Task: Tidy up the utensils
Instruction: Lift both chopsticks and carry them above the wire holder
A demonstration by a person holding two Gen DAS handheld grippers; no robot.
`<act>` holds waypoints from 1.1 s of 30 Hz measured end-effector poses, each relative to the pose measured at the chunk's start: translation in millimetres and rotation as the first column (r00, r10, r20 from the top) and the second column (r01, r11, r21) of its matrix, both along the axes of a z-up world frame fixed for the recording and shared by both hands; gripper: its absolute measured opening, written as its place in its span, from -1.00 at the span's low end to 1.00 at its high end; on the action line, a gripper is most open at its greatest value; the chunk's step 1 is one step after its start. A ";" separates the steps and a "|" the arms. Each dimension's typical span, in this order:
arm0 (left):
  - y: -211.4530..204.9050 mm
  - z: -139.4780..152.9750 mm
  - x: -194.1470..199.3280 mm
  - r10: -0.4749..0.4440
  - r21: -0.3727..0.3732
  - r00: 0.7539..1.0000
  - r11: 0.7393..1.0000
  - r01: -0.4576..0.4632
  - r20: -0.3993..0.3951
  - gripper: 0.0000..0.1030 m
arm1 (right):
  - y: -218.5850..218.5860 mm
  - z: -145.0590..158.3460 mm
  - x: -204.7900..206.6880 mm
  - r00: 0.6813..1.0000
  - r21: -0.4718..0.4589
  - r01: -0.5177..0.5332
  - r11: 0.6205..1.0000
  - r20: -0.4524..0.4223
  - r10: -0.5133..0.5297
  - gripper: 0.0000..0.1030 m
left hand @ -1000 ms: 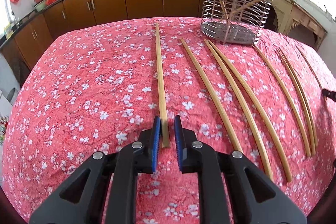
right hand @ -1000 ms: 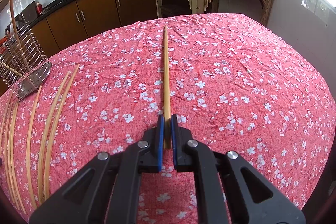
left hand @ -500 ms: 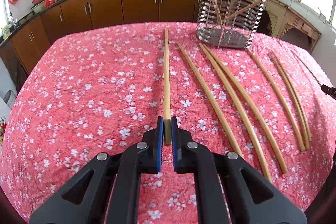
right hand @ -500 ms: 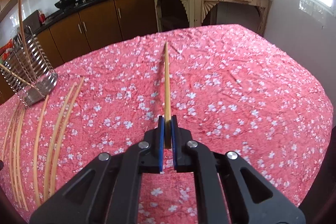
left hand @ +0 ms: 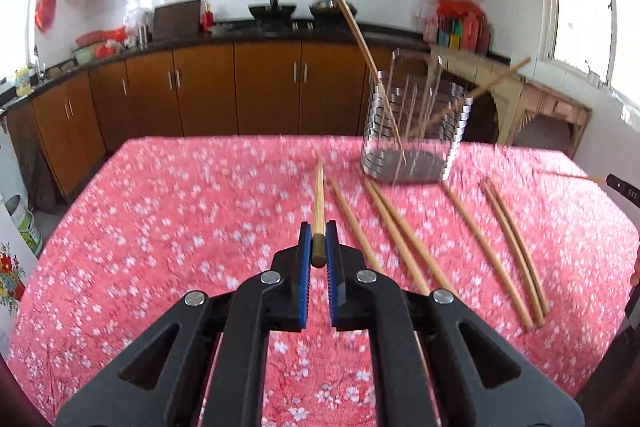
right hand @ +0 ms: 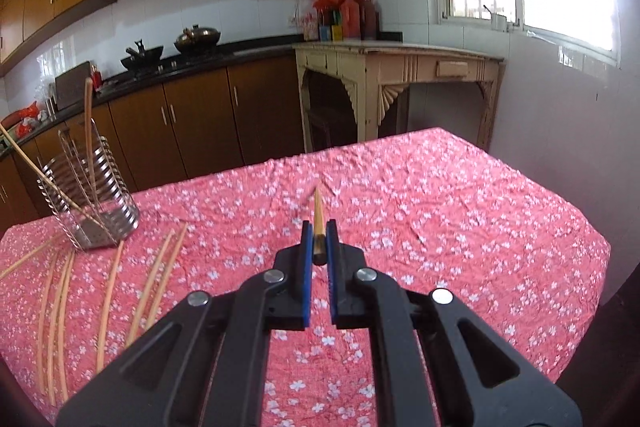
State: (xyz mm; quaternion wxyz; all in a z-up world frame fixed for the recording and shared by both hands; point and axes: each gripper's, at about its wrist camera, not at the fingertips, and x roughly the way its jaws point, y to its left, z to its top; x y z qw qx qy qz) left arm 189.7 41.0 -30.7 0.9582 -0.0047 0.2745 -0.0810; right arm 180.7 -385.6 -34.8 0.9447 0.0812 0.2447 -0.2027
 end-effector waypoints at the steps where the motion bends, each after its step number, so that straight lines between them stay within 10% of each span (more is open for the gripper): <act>1: 1.4 4.6 -1.1 0.005 -0.009 1.000 1.000 -0.005 0.018 -0.86 | 0.6 3.9 0.0 1.000 -0.001 -0.001 1.000 0.013 0.001 -0.86; 33: 21.9 102.4 -10.2 0.117 -0.118 0.948 0.989 -0.085 0.297 -0.87 | 32.0 106.8 -14.0 0.949 -0.013 -0.145 0.989 0.283 0.142 -0.86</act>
